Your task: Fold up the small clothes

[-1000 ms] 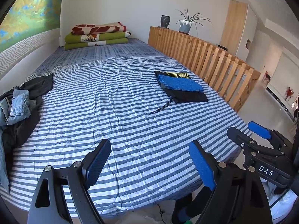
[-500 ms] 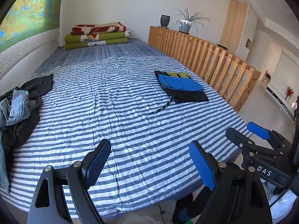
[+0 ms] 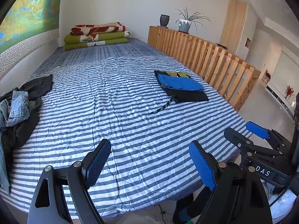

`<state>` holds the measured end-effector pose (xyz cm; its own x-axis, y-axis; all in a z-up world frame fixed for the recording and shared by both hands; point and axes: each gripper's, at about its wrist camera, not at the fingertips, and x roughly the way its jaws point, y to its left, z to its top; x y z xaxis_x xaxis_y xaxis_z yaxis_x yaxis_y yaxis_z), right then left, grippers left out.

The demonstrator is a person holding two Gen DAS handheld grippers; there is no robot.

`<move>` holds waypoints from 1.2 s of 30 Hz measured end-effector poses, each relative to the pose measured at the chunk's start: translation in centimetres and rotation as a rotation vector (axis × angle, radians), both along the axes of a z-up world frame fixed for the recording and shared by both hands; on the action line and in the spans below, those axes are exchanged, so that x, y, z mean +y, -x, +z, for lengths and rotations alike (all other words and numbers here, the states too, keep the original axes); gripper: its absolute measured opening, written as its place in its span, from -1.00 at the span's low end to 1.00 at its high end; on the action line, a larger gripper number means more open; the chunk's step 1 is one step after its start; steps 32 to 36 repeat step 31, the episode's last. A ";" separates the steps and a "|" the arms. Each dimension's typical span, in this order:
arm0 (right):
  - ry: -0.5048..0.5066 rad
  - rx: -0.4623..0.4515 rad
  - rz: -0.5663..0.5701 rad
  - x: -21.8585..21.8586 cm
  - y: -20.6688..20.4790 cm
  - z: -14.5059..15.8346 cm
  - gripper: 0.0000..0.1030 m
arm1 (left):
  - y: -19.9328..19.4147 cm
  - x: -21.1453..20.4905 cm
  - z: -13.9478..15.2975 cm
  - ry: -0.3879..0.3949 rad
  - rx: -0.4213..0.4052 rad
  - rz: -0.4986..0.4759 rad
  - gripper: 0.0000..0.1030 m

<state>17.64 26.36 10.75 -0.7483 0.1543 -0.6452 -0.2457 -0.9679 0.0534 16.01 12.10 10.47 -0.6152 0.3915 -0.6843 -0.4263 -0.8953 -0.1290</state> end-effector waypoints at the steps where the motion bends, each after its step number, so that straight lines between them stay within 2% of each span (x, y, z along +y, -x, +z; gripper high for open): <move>1: -0.002 -0.001 0.000 0.0 0.1 0.0 0.53 | 0.0 0.0 0.0 0.000 -0.001 0.000 0.71; 19: -0.005 -0.017 0.015 -0.6 1.2 -0.6 0.53 | 1.2 -0.9 -0.8 -0.004 -0.011 0.008 0.71; 36: 0.002 -0.058 0.041 -1.4 3.4 -2.3 0.53 | 3.5 -2.5 -2.7 0.014 -0.029 0.067 0.71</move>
